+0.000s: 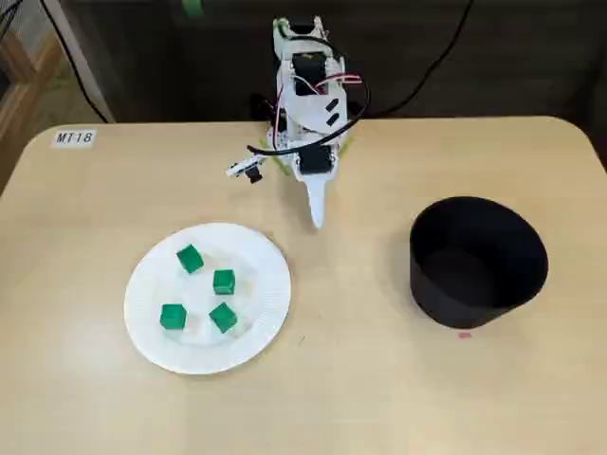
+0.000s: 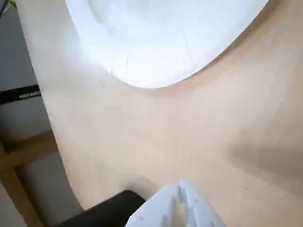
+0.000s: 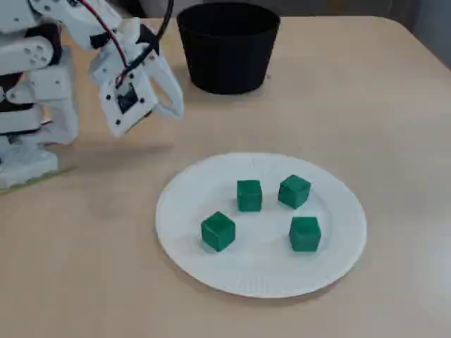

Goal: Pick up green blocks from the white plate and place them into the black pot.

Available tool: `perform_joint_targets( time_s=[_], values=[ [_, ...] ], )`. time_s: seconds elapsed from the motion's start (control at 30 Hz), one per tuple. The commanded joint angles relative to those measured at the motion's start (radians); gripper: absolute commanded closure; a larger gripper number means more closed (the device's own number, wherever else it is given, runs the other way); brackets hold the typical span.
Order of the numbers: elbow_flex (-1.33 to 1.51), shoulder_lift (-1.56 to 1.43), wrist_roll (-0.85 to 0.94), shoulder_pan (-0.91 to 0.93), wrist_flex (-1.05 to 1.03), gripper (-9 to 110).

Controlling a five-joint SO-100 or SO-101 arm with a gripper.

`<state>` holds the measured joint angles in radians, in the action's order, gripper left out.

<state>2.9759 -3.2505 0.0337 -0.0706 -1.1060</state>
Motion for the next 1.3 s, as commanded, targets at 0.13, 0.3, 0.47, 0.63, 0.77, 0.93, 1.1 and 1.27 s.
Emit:
perform_joint_targets(
  time_s=[0.13,0.3,0.47,0.63,0.77,0.93,1.1,1.27],
  values=[
    [-1.054,0.94,-0.278,0.753,-0.25,104],
    [-1.049,0.933,-0.267,0.756,-0.244,104],
    [-1.025,0.937,-0.268,0.752,-0.229,104],
    [-1.023,0.94,-0.276,0.736,-0.225,104],
    [-1.023,0.965,-0.288,0.732,-0.199,104],
    [-1.025,1.063,-0.318,0.721,-0.146,104],
    [-1.055,1.244,-0.311,0.715,-0.129,104],
    [-1.138,1.378,-0.278,0.729,-0.146,104]
  ],
)
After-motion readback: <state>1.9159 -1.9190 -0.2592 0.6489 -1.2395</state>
